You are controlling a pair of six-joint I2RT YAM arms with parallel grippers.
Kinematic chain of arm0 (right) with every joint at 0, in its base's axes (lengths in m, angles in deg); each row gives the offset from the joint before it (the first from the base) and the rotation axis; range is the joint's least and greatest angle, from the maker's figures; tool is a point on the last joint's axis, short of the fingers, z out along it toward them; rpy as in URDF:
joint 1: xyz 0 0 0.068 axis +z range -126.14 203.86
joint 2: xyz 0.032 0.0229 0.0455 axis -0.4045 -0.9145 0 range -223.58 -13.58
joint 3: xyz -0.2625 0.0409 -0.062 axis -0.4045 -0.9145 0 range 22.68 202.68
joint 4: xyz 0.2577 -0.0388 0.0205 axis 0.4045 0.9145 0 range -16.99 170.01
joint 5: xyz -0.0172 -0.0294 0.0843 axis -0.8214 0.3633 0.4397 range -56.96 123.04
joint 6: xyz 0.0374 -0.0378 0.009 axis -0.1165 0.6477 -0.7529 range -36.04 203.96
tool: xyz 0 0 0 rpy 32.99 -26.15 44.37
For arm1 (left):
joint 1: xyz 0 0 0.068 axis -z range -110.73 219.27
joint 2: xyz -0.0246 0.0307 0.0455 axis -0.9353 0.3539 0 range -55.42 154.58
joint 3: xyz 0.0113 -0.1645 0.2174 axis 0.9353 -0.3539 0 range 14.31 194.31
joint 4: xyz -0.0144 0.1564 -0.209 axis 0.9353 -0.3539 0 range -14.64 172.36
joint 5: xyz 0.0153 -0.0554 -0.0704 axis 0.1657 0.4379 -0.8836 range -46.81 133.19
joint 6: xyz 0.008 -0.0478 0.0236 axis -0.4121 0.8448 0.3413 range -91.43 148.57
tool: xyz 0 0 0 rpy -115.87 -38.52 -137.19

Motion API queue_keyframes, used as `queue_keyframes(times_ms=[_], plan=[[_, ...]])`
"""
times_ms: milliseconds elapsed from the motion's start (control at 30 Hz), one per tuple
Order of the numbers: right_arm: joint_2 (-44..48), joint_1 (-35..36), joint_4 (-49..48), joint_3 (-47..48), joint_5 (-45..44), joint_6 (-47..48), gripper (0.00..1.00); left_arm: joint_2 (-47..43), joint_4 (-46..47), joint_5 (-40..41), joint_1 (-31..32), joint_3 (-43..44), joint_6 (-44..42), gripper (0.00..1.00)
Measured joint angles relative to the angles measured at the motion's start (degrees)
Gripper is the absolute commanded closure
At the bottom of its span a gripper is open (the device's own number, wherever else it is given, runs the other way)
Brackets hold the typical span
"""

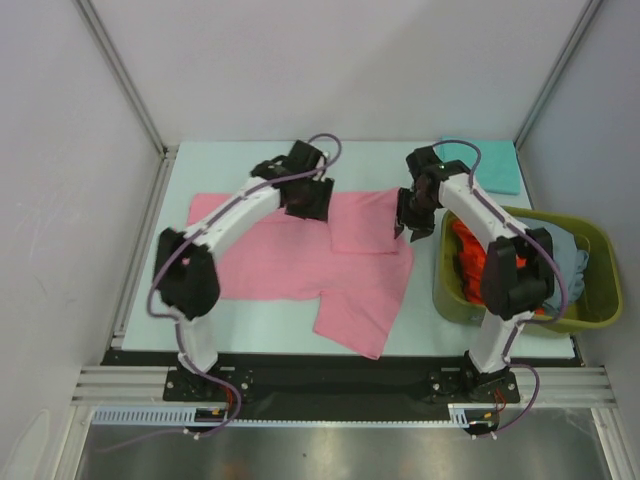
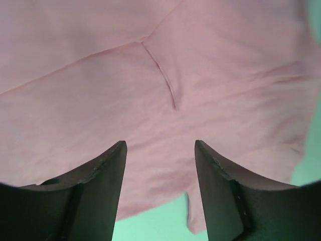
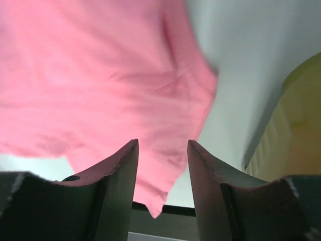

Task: Fold and stack the t-shirts
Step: Fold the tshirt

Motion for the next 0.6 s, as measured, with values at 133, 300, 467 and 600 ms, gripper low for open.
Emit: queue_keyframes(times_ms=[133,300,467,600], plan=[[9.88,6.54,-1.03,-5.07,1.14,3.74,0.5,-17.2,2.21,-2.82,-4.85,-10.08,1.31,0.4],[18.88,21.18,-3.85,-16.94,5.42,4.7,0.49,-41.11,3.15,-5.4,-23.82,-31.98,7.15,0.42],[23.76,29.22,-5.66,-27.58,8.07,1.64,0.5,-51.6,-0.87,-0.52,-35.17,-45.4,12.94,0.36],[26.4,32.94,-6.49,-30.01,8.48,-1.44,0.5,-52.46,-0.94,1.4,-41.64,-50.45,14.99,0.39]])
